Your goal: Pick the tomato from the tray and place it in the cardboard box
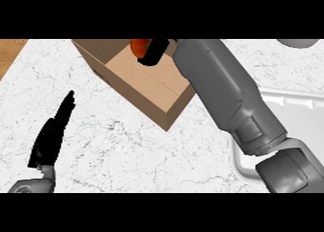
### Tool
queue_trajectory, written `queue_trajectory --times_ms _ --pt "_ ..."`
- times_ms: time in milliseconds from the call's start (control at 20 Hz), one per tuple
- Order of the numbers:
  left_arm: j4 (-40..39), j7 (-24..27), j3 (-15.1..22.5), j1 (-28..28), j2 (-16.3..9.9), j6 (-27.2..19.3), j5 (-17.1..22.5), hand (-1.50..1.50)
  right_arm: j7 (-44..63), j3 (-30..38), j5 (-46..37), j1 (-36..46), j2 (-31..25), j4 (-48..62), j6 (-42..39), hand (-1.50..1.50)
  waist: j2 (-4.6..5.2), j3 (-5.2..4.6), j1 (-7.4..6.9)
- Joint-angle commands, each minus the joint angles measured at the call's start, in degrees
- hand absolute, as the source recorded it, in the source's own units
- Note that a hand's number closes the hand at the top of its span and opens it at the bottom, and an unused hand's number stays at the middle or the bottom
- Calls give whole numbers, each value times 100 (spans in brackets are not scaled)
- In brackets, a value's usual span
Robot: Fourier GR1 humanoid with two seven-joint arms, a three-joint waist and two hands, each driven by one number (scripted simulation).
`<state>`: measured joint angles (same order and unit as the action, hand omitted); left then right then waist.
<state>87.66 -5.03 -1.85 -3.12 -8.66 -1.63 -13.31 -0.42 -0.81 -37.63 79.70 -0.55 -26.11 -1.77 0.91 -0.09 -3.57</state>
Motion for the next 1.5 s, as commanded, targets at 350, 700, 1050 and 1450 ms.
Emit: queue_trajectory --times_ms 350,700,1050,1450 --pt "-70 130 183 -139 36 110 -83 0 109 -240 617 287 55 1312 545 -150 86 -4 -340" --pt "-120 85 275 -224 237 -99 -213 0 -377 475 1398 217 55 1177 1323 -150 117 6 -306" --pt "-45 72 13 -26 5 60 -20 0 -906 1539 2406 120 -78 976 1612 -150 81 11 -112" --pt "80 -153 -70 -144 -8 40 15 0 -1145 2230 2892 -28 -1132 1127 1588 -150 68 10 -6"
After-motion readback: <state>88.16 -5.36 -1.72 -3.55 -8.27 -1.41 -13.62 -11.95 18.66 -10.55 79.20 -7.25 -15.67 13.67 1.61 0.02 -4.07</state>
